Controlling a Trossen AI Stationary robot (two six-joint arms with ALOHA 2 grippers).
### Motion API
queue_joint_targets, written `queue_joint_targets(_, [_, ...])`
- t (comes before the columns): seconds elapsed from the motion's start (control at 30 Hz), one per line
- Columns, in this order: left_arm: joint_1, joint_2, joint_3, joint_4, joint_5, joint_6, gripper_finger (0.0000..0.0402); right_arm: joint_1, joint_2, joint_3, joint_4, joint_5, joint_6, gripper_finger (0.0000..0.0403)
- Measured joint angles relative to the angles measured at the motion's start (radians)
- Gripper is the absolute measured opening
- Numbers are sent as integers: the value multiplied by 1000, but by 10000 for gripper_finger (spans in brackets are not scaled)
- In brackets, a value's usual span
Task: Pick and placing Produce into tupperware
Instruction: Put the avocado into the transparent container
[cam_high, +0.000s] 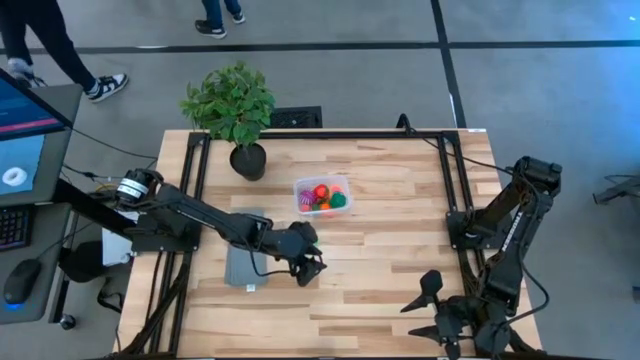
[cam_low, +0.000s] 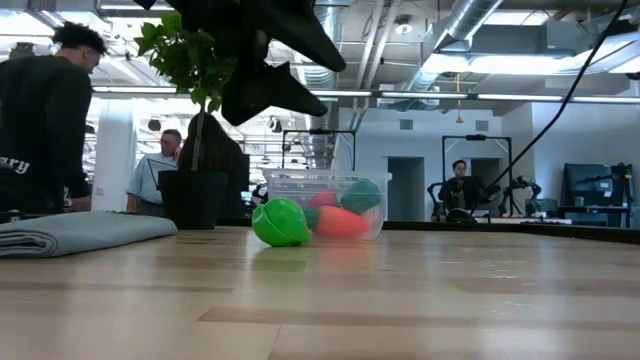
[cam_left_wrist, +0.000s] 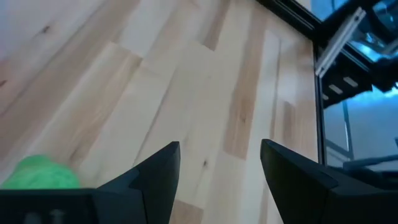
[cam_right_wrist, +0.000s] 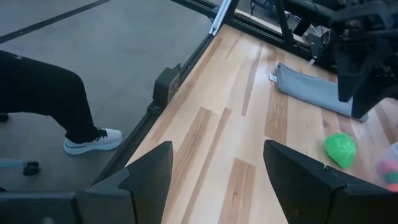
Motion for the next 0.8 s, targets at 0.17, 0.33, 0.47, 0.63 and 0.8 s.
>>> queue_joint_targets(0.17, [3,-8,0,-50,-24,-63,213,0,0,0,-4,0,1,276])
queue_joint_targets(0.33, [14,-11,0,-219,-145,-207,213,-2,0,0,-4,0,1,276])
queue_joint_targets(0.47, [14,-11,0,-245,-143,-222,223,-4,0,0,-6,-1,2,276])
queue_joint_targets(0.63, [14,-12,0,-255,-142,-251,261,-4,0,0,-6,-3,2,276])
queue_joint_targets(0.8, [15,-12,0,-311,-154,-302,300,-4,0,0,-6,-3,3,276])
